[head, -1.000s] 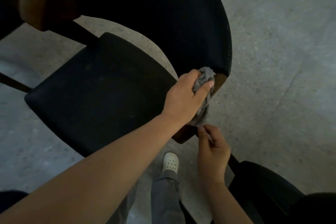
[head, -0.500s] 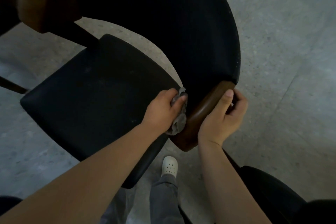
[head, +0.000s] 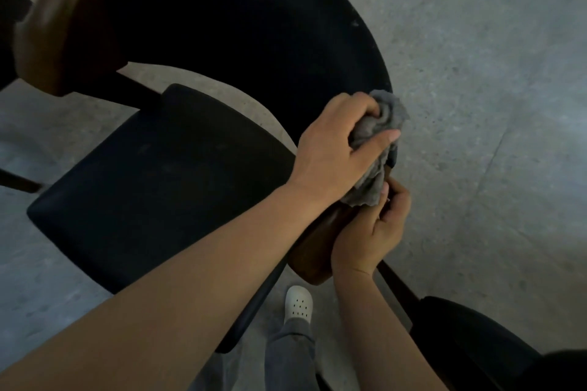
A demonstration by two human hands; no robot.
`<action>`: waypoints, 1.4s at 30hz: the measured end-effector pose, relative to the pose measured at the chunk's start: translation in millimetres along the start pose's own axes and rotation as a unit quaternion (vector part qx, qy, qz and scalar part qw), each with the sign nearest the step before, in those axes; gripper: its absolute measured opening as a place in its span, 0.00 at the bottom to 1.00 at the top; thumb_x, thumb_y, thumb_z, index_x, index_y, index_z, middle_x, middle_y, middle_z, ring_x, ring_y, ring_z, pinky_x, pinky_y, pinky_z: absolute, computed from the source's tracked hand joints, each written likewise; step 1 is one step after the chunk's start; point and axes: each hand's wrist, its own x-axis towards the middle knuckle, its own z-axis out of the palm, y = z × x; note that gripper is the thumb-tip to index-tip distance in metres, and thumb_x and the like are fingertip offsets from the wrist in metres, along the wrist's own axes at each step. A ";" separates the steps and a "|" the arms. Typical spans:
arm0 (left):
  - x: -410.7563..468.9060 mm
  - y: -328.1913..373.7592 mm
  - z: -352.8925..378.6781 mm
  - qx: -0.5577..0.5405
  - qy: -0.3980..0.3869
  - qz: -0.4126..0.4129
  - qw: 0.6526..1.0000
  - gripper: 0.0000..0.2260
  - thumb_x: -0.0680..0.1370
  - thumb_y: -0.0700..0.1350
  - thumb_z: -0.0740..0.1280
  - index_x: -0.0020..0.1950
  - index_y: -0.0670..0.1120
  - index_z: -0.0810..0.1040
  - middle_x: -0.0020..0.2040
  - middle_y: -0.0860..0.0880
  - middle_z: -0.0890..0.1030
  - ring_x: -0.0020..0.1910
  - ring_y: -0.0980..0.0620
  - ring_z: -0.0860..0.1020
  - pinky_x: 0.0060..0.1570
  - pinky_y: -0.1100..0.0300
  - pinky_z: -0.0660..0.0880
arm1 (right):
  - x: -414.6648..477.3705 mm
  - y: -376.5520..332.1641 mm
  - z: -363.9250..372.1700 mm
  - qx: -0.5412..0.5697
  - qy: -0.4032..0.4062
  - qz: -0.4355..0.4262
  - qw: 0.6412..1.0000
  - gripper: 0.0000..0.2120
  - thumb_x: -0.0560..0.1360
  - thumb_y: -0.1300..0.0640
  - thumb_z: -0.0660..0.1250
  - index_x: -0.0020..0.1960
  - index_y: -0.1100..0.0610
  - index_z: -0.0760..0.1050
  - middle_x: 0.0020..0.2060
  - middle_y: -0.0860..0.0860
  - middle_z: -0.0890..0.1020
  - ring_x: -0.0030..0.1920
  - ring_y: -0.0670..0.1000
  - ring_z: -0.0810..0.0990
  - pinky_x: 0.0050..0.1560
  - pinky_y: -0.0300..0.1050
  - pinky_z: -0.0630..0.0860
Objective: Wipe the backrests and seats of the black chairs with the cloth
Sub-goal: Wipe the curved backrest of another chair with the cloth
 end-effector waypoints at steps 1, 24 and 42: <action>1.5 -1.0 2.7 0.010 0.001 0.008 1.000 0.11 0.76 0.52 0.70 0.51 0.47 0.75 0.48 0.53 0.73 0.44 0.59 0.74 0.43 0.65 0.74 | 0.1 0.1 -0.2 -0.007 0.001 -0.005 1.000 0.16 0.82 0.49 0.54 0.56 0.59 0.74 0.46 0.51 0.79 0.43 0.40 0.76 0.41 0.28 0.69; -10.3 -33.6 11.4 0.045 0.039 -0.043 0.997 0.20 0.80 0.57 0.59 0.67 0.45 0.66 0.61 0.47 0.67 0.54 0.56 0.73 0.46 0.66 0.75 | 1.1 1.5 0.2 -0.039 -0.002 0.000 0.999 0.21 0.81 0.44 0.52 0.57 0.58 0.74 0.46 0.51 0.78 0.45 0.49 0.77 0.45 0.47 0.75; -45.7 -101.6 33.8 0.035 0.044 -0.258 0.964 0.09 0.83 0.46 0.58 0.44 0.50 0.71 0.42 0.55 0.71 0.39 0.61 0.73 0.39 0.71 0.67 | -0.9 5.8 0.2 -0.061 0.003 0.002 0.998 0.17 0.81 0.46 0.52 0.56 0.56 0.73 0.43 0.46 0.76 0.42 0.42 0.74 0.42 0.29 0.68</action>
